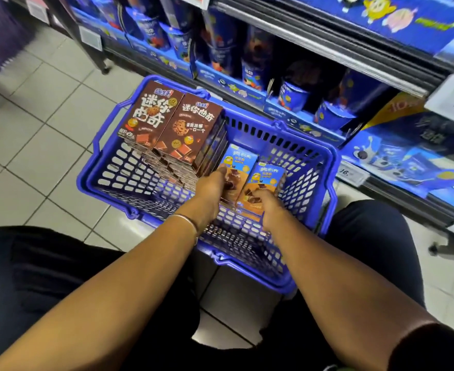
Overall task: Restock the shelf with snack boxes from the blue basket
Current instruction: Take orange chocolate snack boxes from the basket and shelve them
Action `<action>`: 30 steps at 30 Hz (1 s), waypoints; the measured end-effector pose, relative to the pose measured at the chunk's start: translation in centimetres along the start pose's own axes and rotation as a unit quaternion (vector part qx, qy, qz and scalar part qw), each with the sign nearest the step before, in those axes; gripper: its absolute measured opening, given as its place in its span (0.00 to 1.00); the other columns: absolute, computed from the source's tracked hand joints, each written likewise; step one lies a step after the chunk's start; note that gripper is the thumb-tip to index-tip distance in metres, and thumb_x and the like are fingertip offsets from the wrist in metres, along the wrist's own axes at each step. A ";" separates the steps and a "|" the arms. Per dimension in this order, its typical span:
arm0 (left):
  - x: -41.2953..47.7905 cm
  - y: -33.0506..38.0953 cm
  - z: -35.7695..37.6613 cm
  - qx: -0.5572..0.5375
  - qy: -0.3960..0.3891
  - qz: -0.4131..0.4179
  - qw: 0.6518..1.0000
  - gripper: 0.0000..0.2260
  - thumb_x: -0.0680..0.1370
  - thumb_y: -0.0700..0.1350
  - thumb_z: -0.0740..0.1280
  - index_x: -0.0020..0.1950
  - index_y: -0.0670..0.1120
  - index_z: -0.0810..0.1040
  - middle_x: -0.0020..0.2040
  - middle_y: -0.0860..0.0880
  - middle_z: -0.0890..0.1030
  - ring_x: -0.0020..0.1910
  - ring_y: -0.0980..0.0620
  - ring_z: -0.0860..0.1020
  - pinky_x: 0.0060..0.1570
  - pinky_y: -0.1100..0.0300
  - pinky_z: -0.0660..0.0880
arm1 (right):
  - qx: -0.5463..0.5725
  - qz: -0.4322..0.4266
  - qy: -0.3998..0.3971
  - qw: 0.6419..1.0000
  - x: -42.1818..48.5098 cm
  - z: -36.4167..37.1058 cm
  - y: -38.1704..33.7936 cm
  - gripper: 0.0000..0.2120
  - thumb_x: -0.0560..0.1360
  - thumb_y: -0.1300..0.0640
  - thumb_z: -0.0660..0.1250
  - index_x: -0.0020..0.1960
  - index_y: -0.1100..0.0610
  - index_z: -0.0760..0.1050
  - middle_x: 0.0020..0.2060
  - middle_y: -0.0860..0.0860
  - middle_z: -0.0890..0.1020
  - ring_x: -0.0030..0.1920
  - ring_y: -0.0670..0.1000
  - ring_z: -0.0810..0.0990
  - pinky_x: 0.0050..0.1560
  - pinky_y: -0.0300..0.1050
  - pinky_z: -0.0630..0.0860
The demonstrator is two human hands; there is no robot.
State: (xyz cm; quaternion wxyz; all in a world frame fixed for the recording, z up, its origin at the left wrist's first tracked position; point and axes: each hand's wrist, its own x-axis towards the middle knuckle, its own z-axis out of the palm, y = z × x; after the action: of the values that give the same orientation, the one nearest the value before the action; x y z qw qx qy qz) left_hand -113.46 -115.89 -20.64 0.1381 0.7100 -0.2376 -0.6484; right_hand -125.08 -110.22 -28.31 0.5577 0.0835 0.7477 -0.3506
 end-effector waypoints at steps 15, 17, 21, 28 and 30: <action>-1.8 4.6 -0.5 0.167 -0.069 0.075 0.981 0.25 0.85 0.58 0.65 0.73 0.40 0.74 0.57 0.42 0.84 0.46 0.44 0.78 0.47 0.53 0.66 | 0.036 -0.042 0.010 0.998 -4.8 0.1 -2.5 0.23 0.68 0.54 0.77 0.61 0.58 0.80 0.57 0.54 0.82 0.57 0.57 0.81 0.57 0.53 0.80; -1.6 5.1 -0.7 0.171 -0.070 0.096 0.978 0.28 0.85 0.58 0.65 0.78 0.41 0.71 0.64 0.38 0.83 0.51 0.43 0.78 0.41 0.55 0.66 | 0.041 -0.054 0.004 0.998 -5.6 0.1 -3.0 0.21 0.67 0.52 0.77 0.58 0.57 0.83 0.56 0.54 0.84 0.55 0.58 0.82 0.60 0.58 0.79; -1.7 5.7 -0.8 0.205 -0.085 0.113 0.969 0.31 0.83 0.61 0.67 0.79 0.43 0.70 0.61 0.39 0.84 0.47 0.43 0.80 0.44 0.53 0.71 | 0.108 -0.056 -0.057 0.991 -8.3 -0.2 -4.0 0.19 0.69 0.55 0.75 0.59 0.59 0.82 0.55 0.58 0.85 0.55 0.62 0.84 0.60 0.63 0.79; -2.8 6.9 -1.8 0.193 -0.222 0.108 0.949 0.25 0.75 0.69 0.72 0.53 0.48 0.88 0.50 0.46 0.89 0.49 0.44 0.88 0.49 0.52 0.83 | 0.172 -0.090 -0.268 0.944 -13.5 -1.6 -5.2 0.04 0.79 0.57 0.67 0.50 0.56 0.80 0.55 0.59 0.81 0.52 0.61 0.81 0.66 0.65 0.75; -3.4 7.3 -2.2 0.155 -0.281 0.117 0.940 0.24 0.73 0.69 0.72 0.52 0.50 0.90 0.54 0.45 0.89 0.49 0.45 0.88 0.47 0.52 0.84 | 0.131 -0.134 -0.275 0.943 -14.3 -1.9 -5.6 0.05 0.77 0.58 0.70 0.52 0.56 0.82 0.55 0.58 0.83 0.54 0.61 0.83 0.64 0.62 0.77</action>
State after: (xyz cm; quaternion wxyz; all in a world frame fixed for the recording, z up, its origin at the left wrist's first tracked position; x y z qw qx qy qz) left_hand -112.61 -120.62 -13.76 0.0290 0.4784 -0.4459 -0.7560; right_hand -124.21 -109.39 -12.90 0.6736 -0.0449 0.5173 -0.5260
